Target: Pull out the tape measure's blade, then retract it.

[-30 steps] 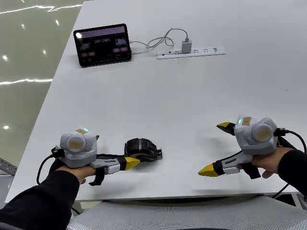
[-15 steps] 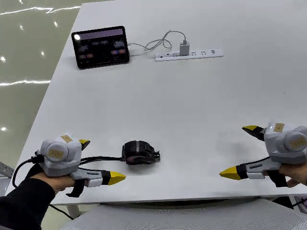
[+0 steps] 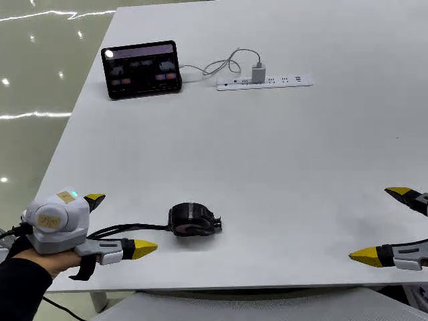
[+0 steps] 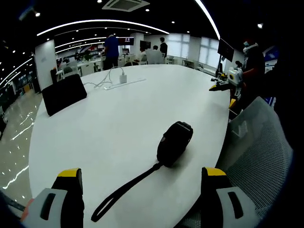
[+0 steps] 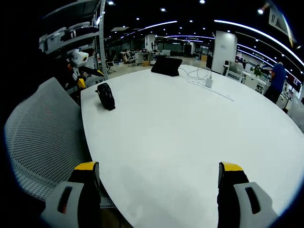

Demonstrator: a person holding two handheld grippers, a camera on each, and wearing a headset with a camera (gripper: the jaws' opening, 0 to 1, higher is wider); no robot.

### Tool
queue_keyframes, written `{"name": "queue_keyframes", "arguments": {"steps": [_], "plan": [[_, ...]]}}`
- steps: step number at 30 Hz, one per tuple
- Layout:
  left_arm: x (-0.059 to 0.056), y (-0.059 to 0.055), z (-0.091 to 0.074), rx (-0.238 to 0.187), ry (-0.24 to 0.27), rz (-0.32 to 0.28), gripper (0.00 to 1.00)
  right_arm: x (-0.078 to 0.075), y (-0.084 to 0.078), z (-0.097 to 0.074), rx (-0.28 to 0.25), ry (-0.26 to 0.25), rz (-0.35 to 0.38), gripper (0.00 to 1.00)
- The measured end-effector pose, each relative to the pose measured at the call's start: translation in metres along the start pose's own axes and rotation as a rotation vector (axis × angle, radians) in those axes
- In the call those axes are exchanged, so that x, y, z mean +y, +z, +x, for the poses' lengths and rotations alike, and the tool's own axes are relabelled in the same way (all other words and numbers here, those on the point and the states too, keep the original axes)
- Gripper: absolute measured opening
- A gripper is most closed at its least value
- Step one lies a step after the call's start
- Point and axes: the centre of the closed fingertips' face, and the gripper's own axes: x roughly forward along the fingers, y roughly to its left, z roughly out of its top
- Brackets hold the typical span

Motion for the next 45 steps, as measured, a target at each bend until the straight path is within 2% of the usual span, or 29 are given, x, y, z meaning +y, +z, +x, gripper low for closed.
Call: {"name": "queue_keyframes", "arguments": {"steps": [4,5,8,13,22,32,39,45], "plan": [[-0.004,-0.001,0.004,0.004,-0.001,-0.005,1.0,-0.004,-0.007,-0.008,0.003,-0.024,0.014,1.0],[0.002,-0.002,0.004,0.011,0.035,0.015,1.0,-0.004,-0.008,-0.009,0.002,-0.026,0.016,1.0],[0.001,0.0,0.007,-0.002,0.015,-0.012,1.0,0.0,-0.011,-0.01,0.007,-0.027,0.022,1.0],[0.0,0.001,0.008,0.002,0.01,-0.008,1.0,0.003,-0.015,-0.009,0.018,-0.023,0.014,1.0],[-0.002,-0.005,0.005,0.018,0.005,-0.013,1.0,0.0,-0.01,-0.008,0.002,-0.025,0.025,1.0],[-0.003,-0.005,0.003,0.02,-0.003,-0.027,0.97,-0.001,-0.01,-0.007,0.0,-0.029,0.031,1.0],[0.003,-0.004,0.004,0.018,0.009,-0.026,1.0,0.0,-0.01,-0.006,-0.001,-0.025,0.032,1.0],[0.004,-0.003,0.003,0.018,0.009,-0.023,1.0,-0.006,-0.008,-0.007,-0.01,-0.041,0.036,1.0]]}}
